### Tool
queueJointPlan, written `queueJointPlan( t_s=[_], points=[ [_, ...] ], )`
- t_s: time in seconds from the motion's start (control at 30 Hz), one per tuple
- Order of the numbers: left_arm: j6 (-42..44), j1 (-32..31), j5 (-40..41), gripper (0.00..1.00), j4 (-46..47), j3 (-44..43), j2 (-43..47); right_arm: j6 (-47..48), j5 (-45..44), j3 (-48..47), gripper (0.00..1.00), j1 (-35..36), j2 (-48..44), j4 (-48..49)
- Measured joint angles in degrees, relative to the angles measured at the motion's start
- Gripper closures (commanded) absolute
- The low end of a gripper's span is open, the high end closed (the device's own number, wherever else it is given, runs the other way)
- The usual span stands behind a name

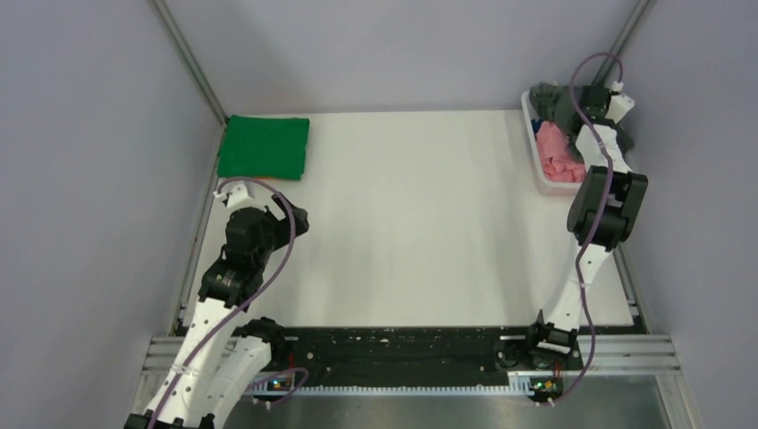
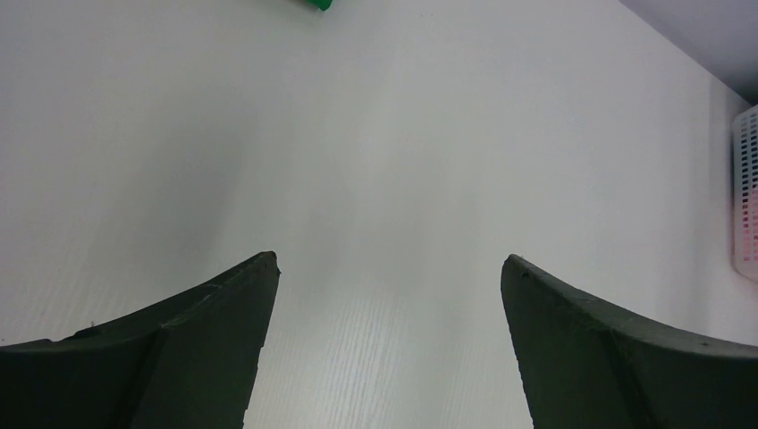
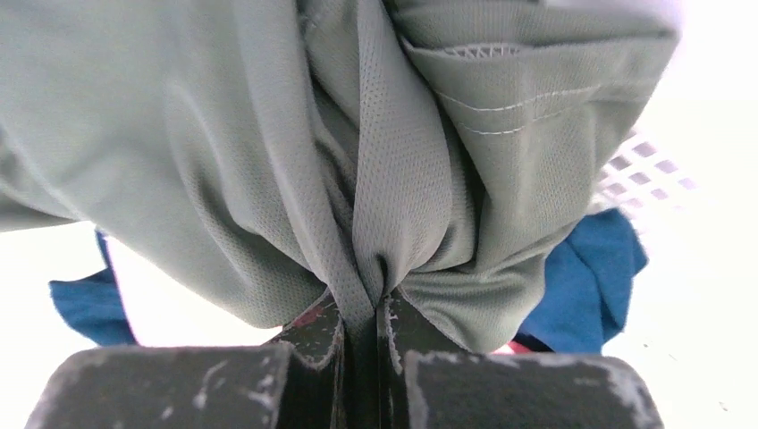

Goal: Fold and stack the t-shirts
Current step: Grab crumpled tshirt from bin with the right arm, then move the tshirt to the center of the board

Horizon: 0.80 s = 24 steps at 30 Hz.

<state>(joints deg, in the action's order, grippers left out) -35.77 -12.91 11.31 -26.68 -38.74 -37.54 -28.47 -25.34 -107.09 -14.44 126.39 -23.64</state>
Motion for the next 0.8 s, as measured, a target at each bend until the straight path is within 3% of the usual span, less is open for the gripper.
queueJointPlan(
  t_s=[0.17, 0.4, 0.6, 0.8],
  points=[
    [0.31, 0.00, -1.42, 0.01, 0.17, 0.00, 0.00, 4.00, 1.64, -0.87, 1.00, 0.00, -6.91, 0.24],
    [0.33, 0.00, -2.97, 0.01, 1.25, 0.85, 1.29, 9.33, 11.13, -3.39, 1.00, 0.83, -25.40, 6.23],
    [0.31, 0.00, -4.61, 0.01, 2.73, 3.21, 4.17, 8.07, 29.18, -4.55, 1.00, 5.62, -38.16, 12.28],
    [-0.09, 0.00, -5.99, 0.01, 3.63, 4.52, 6.86, 0.83, 49.11, -4.24, 1.00, 17.66, -42.36, 15.06]
  ],
)
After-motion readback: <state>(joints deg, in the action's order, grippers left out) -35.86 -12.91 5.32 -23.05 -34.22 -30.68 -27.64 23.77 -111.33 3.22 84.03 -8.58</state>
